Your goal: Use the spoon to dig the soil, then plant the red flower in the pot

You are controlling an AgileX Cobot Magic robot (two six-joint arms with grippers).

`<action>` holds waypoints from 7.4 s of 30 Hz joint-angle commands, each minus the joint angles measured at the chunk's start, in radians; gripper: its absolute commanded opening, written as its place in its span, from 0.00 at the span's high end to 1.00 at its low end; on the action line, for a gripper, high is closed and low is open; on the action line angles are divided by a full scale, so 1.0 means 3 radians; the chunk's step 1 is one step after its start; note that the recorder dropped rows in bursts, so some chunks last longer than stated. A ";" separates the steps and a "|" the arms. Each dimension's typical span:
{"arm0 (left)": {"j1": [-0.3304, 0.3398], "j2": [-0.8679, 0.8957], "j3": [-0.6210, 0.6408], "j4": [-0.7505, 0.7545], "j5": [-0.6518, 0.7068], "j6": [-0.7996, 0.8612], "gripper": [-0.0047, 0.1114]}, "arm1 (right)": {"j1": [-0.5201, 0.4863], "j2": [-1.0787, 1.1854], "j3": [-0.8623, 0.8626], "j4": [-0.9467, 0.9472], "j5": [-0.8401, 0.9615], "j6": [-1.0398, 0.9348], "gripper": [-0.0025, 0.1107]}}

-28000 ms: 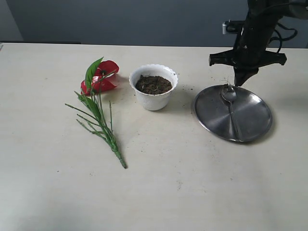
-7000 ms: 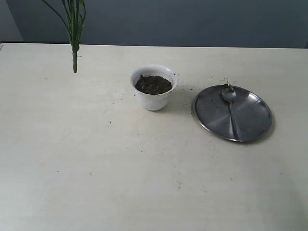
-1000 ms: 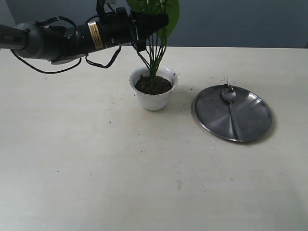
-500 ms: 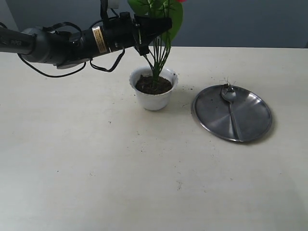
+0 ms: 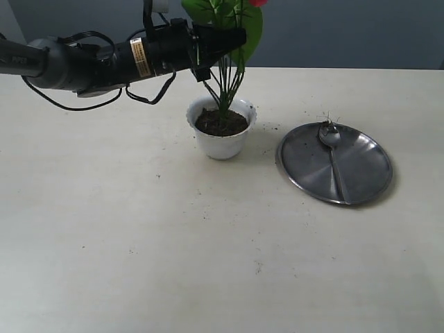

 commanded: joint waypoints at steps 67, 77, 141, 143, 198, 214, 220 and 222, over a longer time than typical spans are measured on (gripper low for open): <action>0.0116 0.0280 0.0174 0.0953 0.0153 0.0142 0.96 | -0.0009 -0.0011 0.0015 -0.0018 -0.0034 -0.0003 0.98; 0.0116 0.0280 0.0174 0.1096 0.0153 0.0044 0.96 | -0.0009 -0.0011 0.0015 -0.0018 -0.0034 -0.0003 0.98; 0.0342 0.0182 0.0174 0.1090 0.0153 0.0089 0.96 | -0.0009 -0.0011 0.0015 -0.0018 -0.0034 -0.0003 0.98; 0.0348 0.0182 0.0174 0.1075 0.0153 0.0089 0.96 | -0.0009 -0.0011 0.0015 -0.0018 -0.0034 -0.0003 0.98; 0.0539 -0.0183 0.0174 0.1083 0.0153 -0.0027 0.66 | -0.0009 -0.0011 0.0015 -0.0018 -0.0034 -0.0003 0.98; 0.0773 -0.0225 0.0174 0.1185 0.0153 -0.0119 0.66 | -0.0009 -0.0011 0.0015 -0.0018 -0.0034 -0.0003 0.98; 0.0654 -0.0225 0.0174 0.1193 0.0153 -0.0119 0.66 | -0.0009 -0.0011 0.0015 -0.0018 -0.0034 -0.0003 0.98; 0.0611 -0.0225 0.0174 0.1200 0.0153 -0.0119 0.66 | -0.0009 -0.0011 0.0015 -0.0018 -0.0034 -0.0003 0.98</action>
